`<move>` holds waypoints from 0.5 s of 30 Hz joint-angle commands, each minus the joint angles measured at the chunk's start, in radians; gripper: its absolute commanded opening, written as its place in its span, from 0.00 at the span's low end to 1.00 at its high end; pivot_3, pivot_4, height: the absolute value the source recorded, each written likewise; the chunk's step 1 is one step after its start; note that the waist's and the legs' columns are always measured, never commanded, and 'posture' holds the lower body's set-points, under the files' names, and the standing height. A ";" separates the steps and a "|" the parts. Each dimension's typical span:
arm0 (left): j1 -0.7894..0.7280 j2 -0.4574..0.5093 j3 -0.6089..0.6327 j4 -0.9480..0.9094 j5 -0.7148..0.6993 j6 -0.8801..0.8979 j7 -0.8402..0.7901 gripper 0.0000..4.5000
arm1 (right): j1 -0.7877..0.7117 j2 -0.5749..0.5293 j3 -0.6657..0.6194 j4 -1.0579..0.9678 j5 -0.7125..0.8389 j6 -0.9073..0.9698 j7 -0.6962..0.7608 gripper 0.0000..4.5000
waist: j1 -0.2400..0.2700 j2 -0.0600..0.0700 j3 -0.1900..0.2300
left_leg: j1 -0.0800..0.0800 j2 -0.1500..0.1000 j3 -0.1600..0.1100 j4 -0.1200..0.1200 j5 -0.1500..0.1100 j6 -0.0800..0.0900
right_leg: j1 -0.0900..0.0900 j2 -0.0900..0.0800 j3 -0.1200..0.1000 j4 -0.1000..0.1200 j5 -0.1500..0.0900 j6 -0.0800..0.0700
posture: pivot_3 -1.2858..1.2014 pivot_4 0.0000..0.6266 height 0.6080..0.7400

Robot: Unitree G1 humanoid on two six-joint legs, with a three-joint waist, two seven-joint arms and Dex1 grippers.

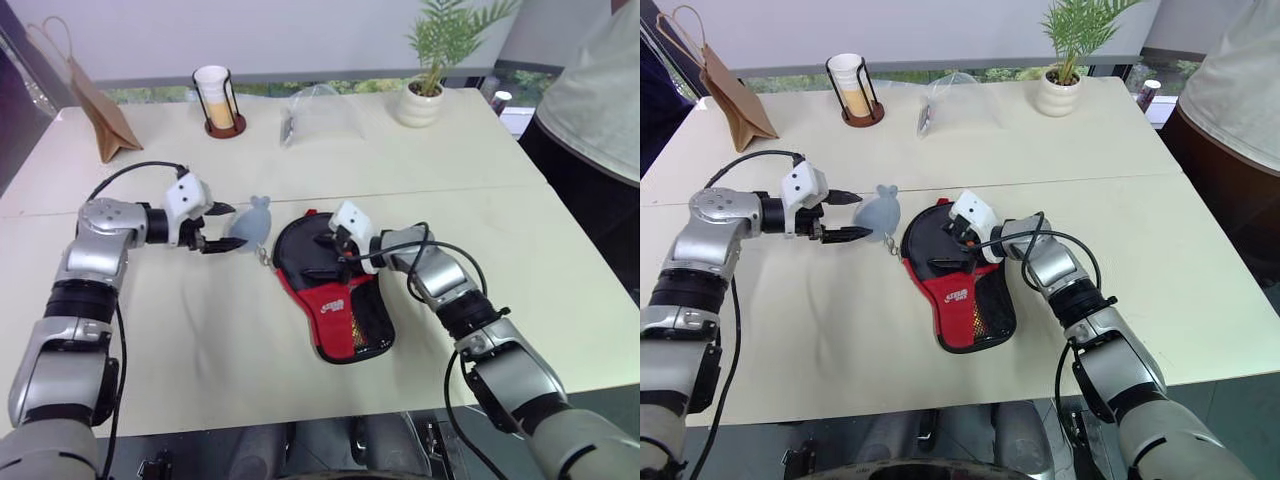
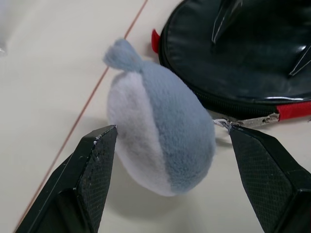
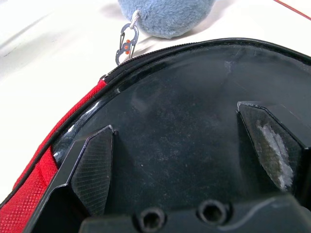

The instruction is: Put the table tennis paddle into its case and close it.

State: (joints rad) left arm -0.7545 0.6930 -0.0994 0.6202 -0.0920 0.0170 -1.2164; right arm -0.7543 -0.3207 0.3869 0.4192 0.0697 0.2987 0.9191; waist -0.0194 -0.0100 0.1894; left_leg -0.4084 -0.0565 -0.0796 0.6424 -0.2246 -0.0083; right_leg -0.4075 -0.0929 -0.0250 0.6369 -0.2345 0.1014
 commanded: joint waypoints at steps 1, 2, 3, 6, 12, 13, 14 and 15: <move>-0.038 -0.019 -0.007 0.050 0.025 -0.031 0.019 0.84 | 0.032 0.011 0.032 0.027 -0.053 0.030 -0.010 0.99 | -0.001 0.000 0.000 | 0.000 0.000 0.000 0.000 0.000 0.000 | 0.000 0.000 0.000 0.000 0.000 0.000 | 0.52 0.24 1.00; -0.046 -0.026 -0.009 0.072 0.032 -0.040 0.020 0.78 | 0.035 0.013 0.030 0.024 -0.056 0.034 -0.012 1.00 | -0.002 0.000 0.000 | 0.000 0.000 0.000 0.000 0.000 0.000 | 0.000 0.000 0.000 0.000 0.000 0.000 | 0.52 0.24 1.00; -0.053 -0.032 -0.010 0.091 0.040 -0.049 0.025 0.72 | 0.037 0.015 0.028 0.021 -0.058 0.040 -0.014 1.00 | -0.001 0.000 0.000 | 0.000 0.000 0.000 0.000 0.000 0.000 | 0.000 0.001 0.001 0.000 0.000 0.000 | 0.52 0.24 1.00; -0.076 -0.042 -0.013 0.138 0.057 -0.066 0.024 0.44 | 0.044 0.015 0.026 0.002 -0.060 0.056 -0.017 1.00 | -0.001 0.000 -0.001 | 0.000 0.000 0.000 0.000 0.000 0.000 | 0.000 0.001 0.001 0.000 0.000 0.000 | 0.52 0.24 1.00; -0.154 -0.057 -0.034 0.312 0.120 -0.158 0.052 0.00 | 0.057 0.038 0.011 -0.083 -0.041 0.193 -0.051 1.00 | 0.001 0.000 -0.001 | 0.000 0.000 0.000 0.000 0.000 0.000 | 0.000 0.002 0.001 0.000 0.000 0.000 | 0.52 0.24 1.00; -0.184 -0.067 -0.037 0.353 0.133 -0.176 0.076 0.00 | 0.059 0.042 0.011 -0.106 -0.036 0.228 -0.052 1.00 | 0.001 0.000 -0.001 | 0.000 0.000 0.000 0.000 0.000 0.000 | 0.000 0.002 0.001 0.001 0.000 0.000 | 0.52 0.24 1.00; -0.214 -0.079 -0.039 0.393 0.145 -0.191 0.101 0.00 | 0.062 0.042 0.013 -0.129 -0.032 0.258 -0.051 1.00 | 0.002 0.000 -0.001 | 0.000 0.000 0.000 0.000 0.000 0.000 | 0.000 0.002 0.001 0.001 0.000 -0.001 | 0.52 0.24 1.00; -0.249 -0.097 -0.048 0.436 0.169 -0.217 0.148 0.00 | 0.066 0.039 0.015 -0.154 -0.029 0.289 -0.047 1.00 | 0.003 0.000 -0.001 | 0.000 0.000 -0.001 0.000 0.000 0.000 | 0.000 0.002 0.001 0.001 0.000 -0.001 | 0.52 0.24 1.00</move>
State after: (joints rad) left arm -0.9553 0.6001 -0.1462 1.0064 0.0395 -0.1614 -1.1473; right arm -0.7154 -0.2876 0.3649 0.2778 0.0519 0.5114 0.8631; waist -0.0163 -0.0099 0.1884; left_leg -0.4079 -0.0566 -0.0802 0.6432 -0.2246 -0.0083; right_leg -0.4077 -0.0906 -0.0240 0.6389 -0.2341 0.1007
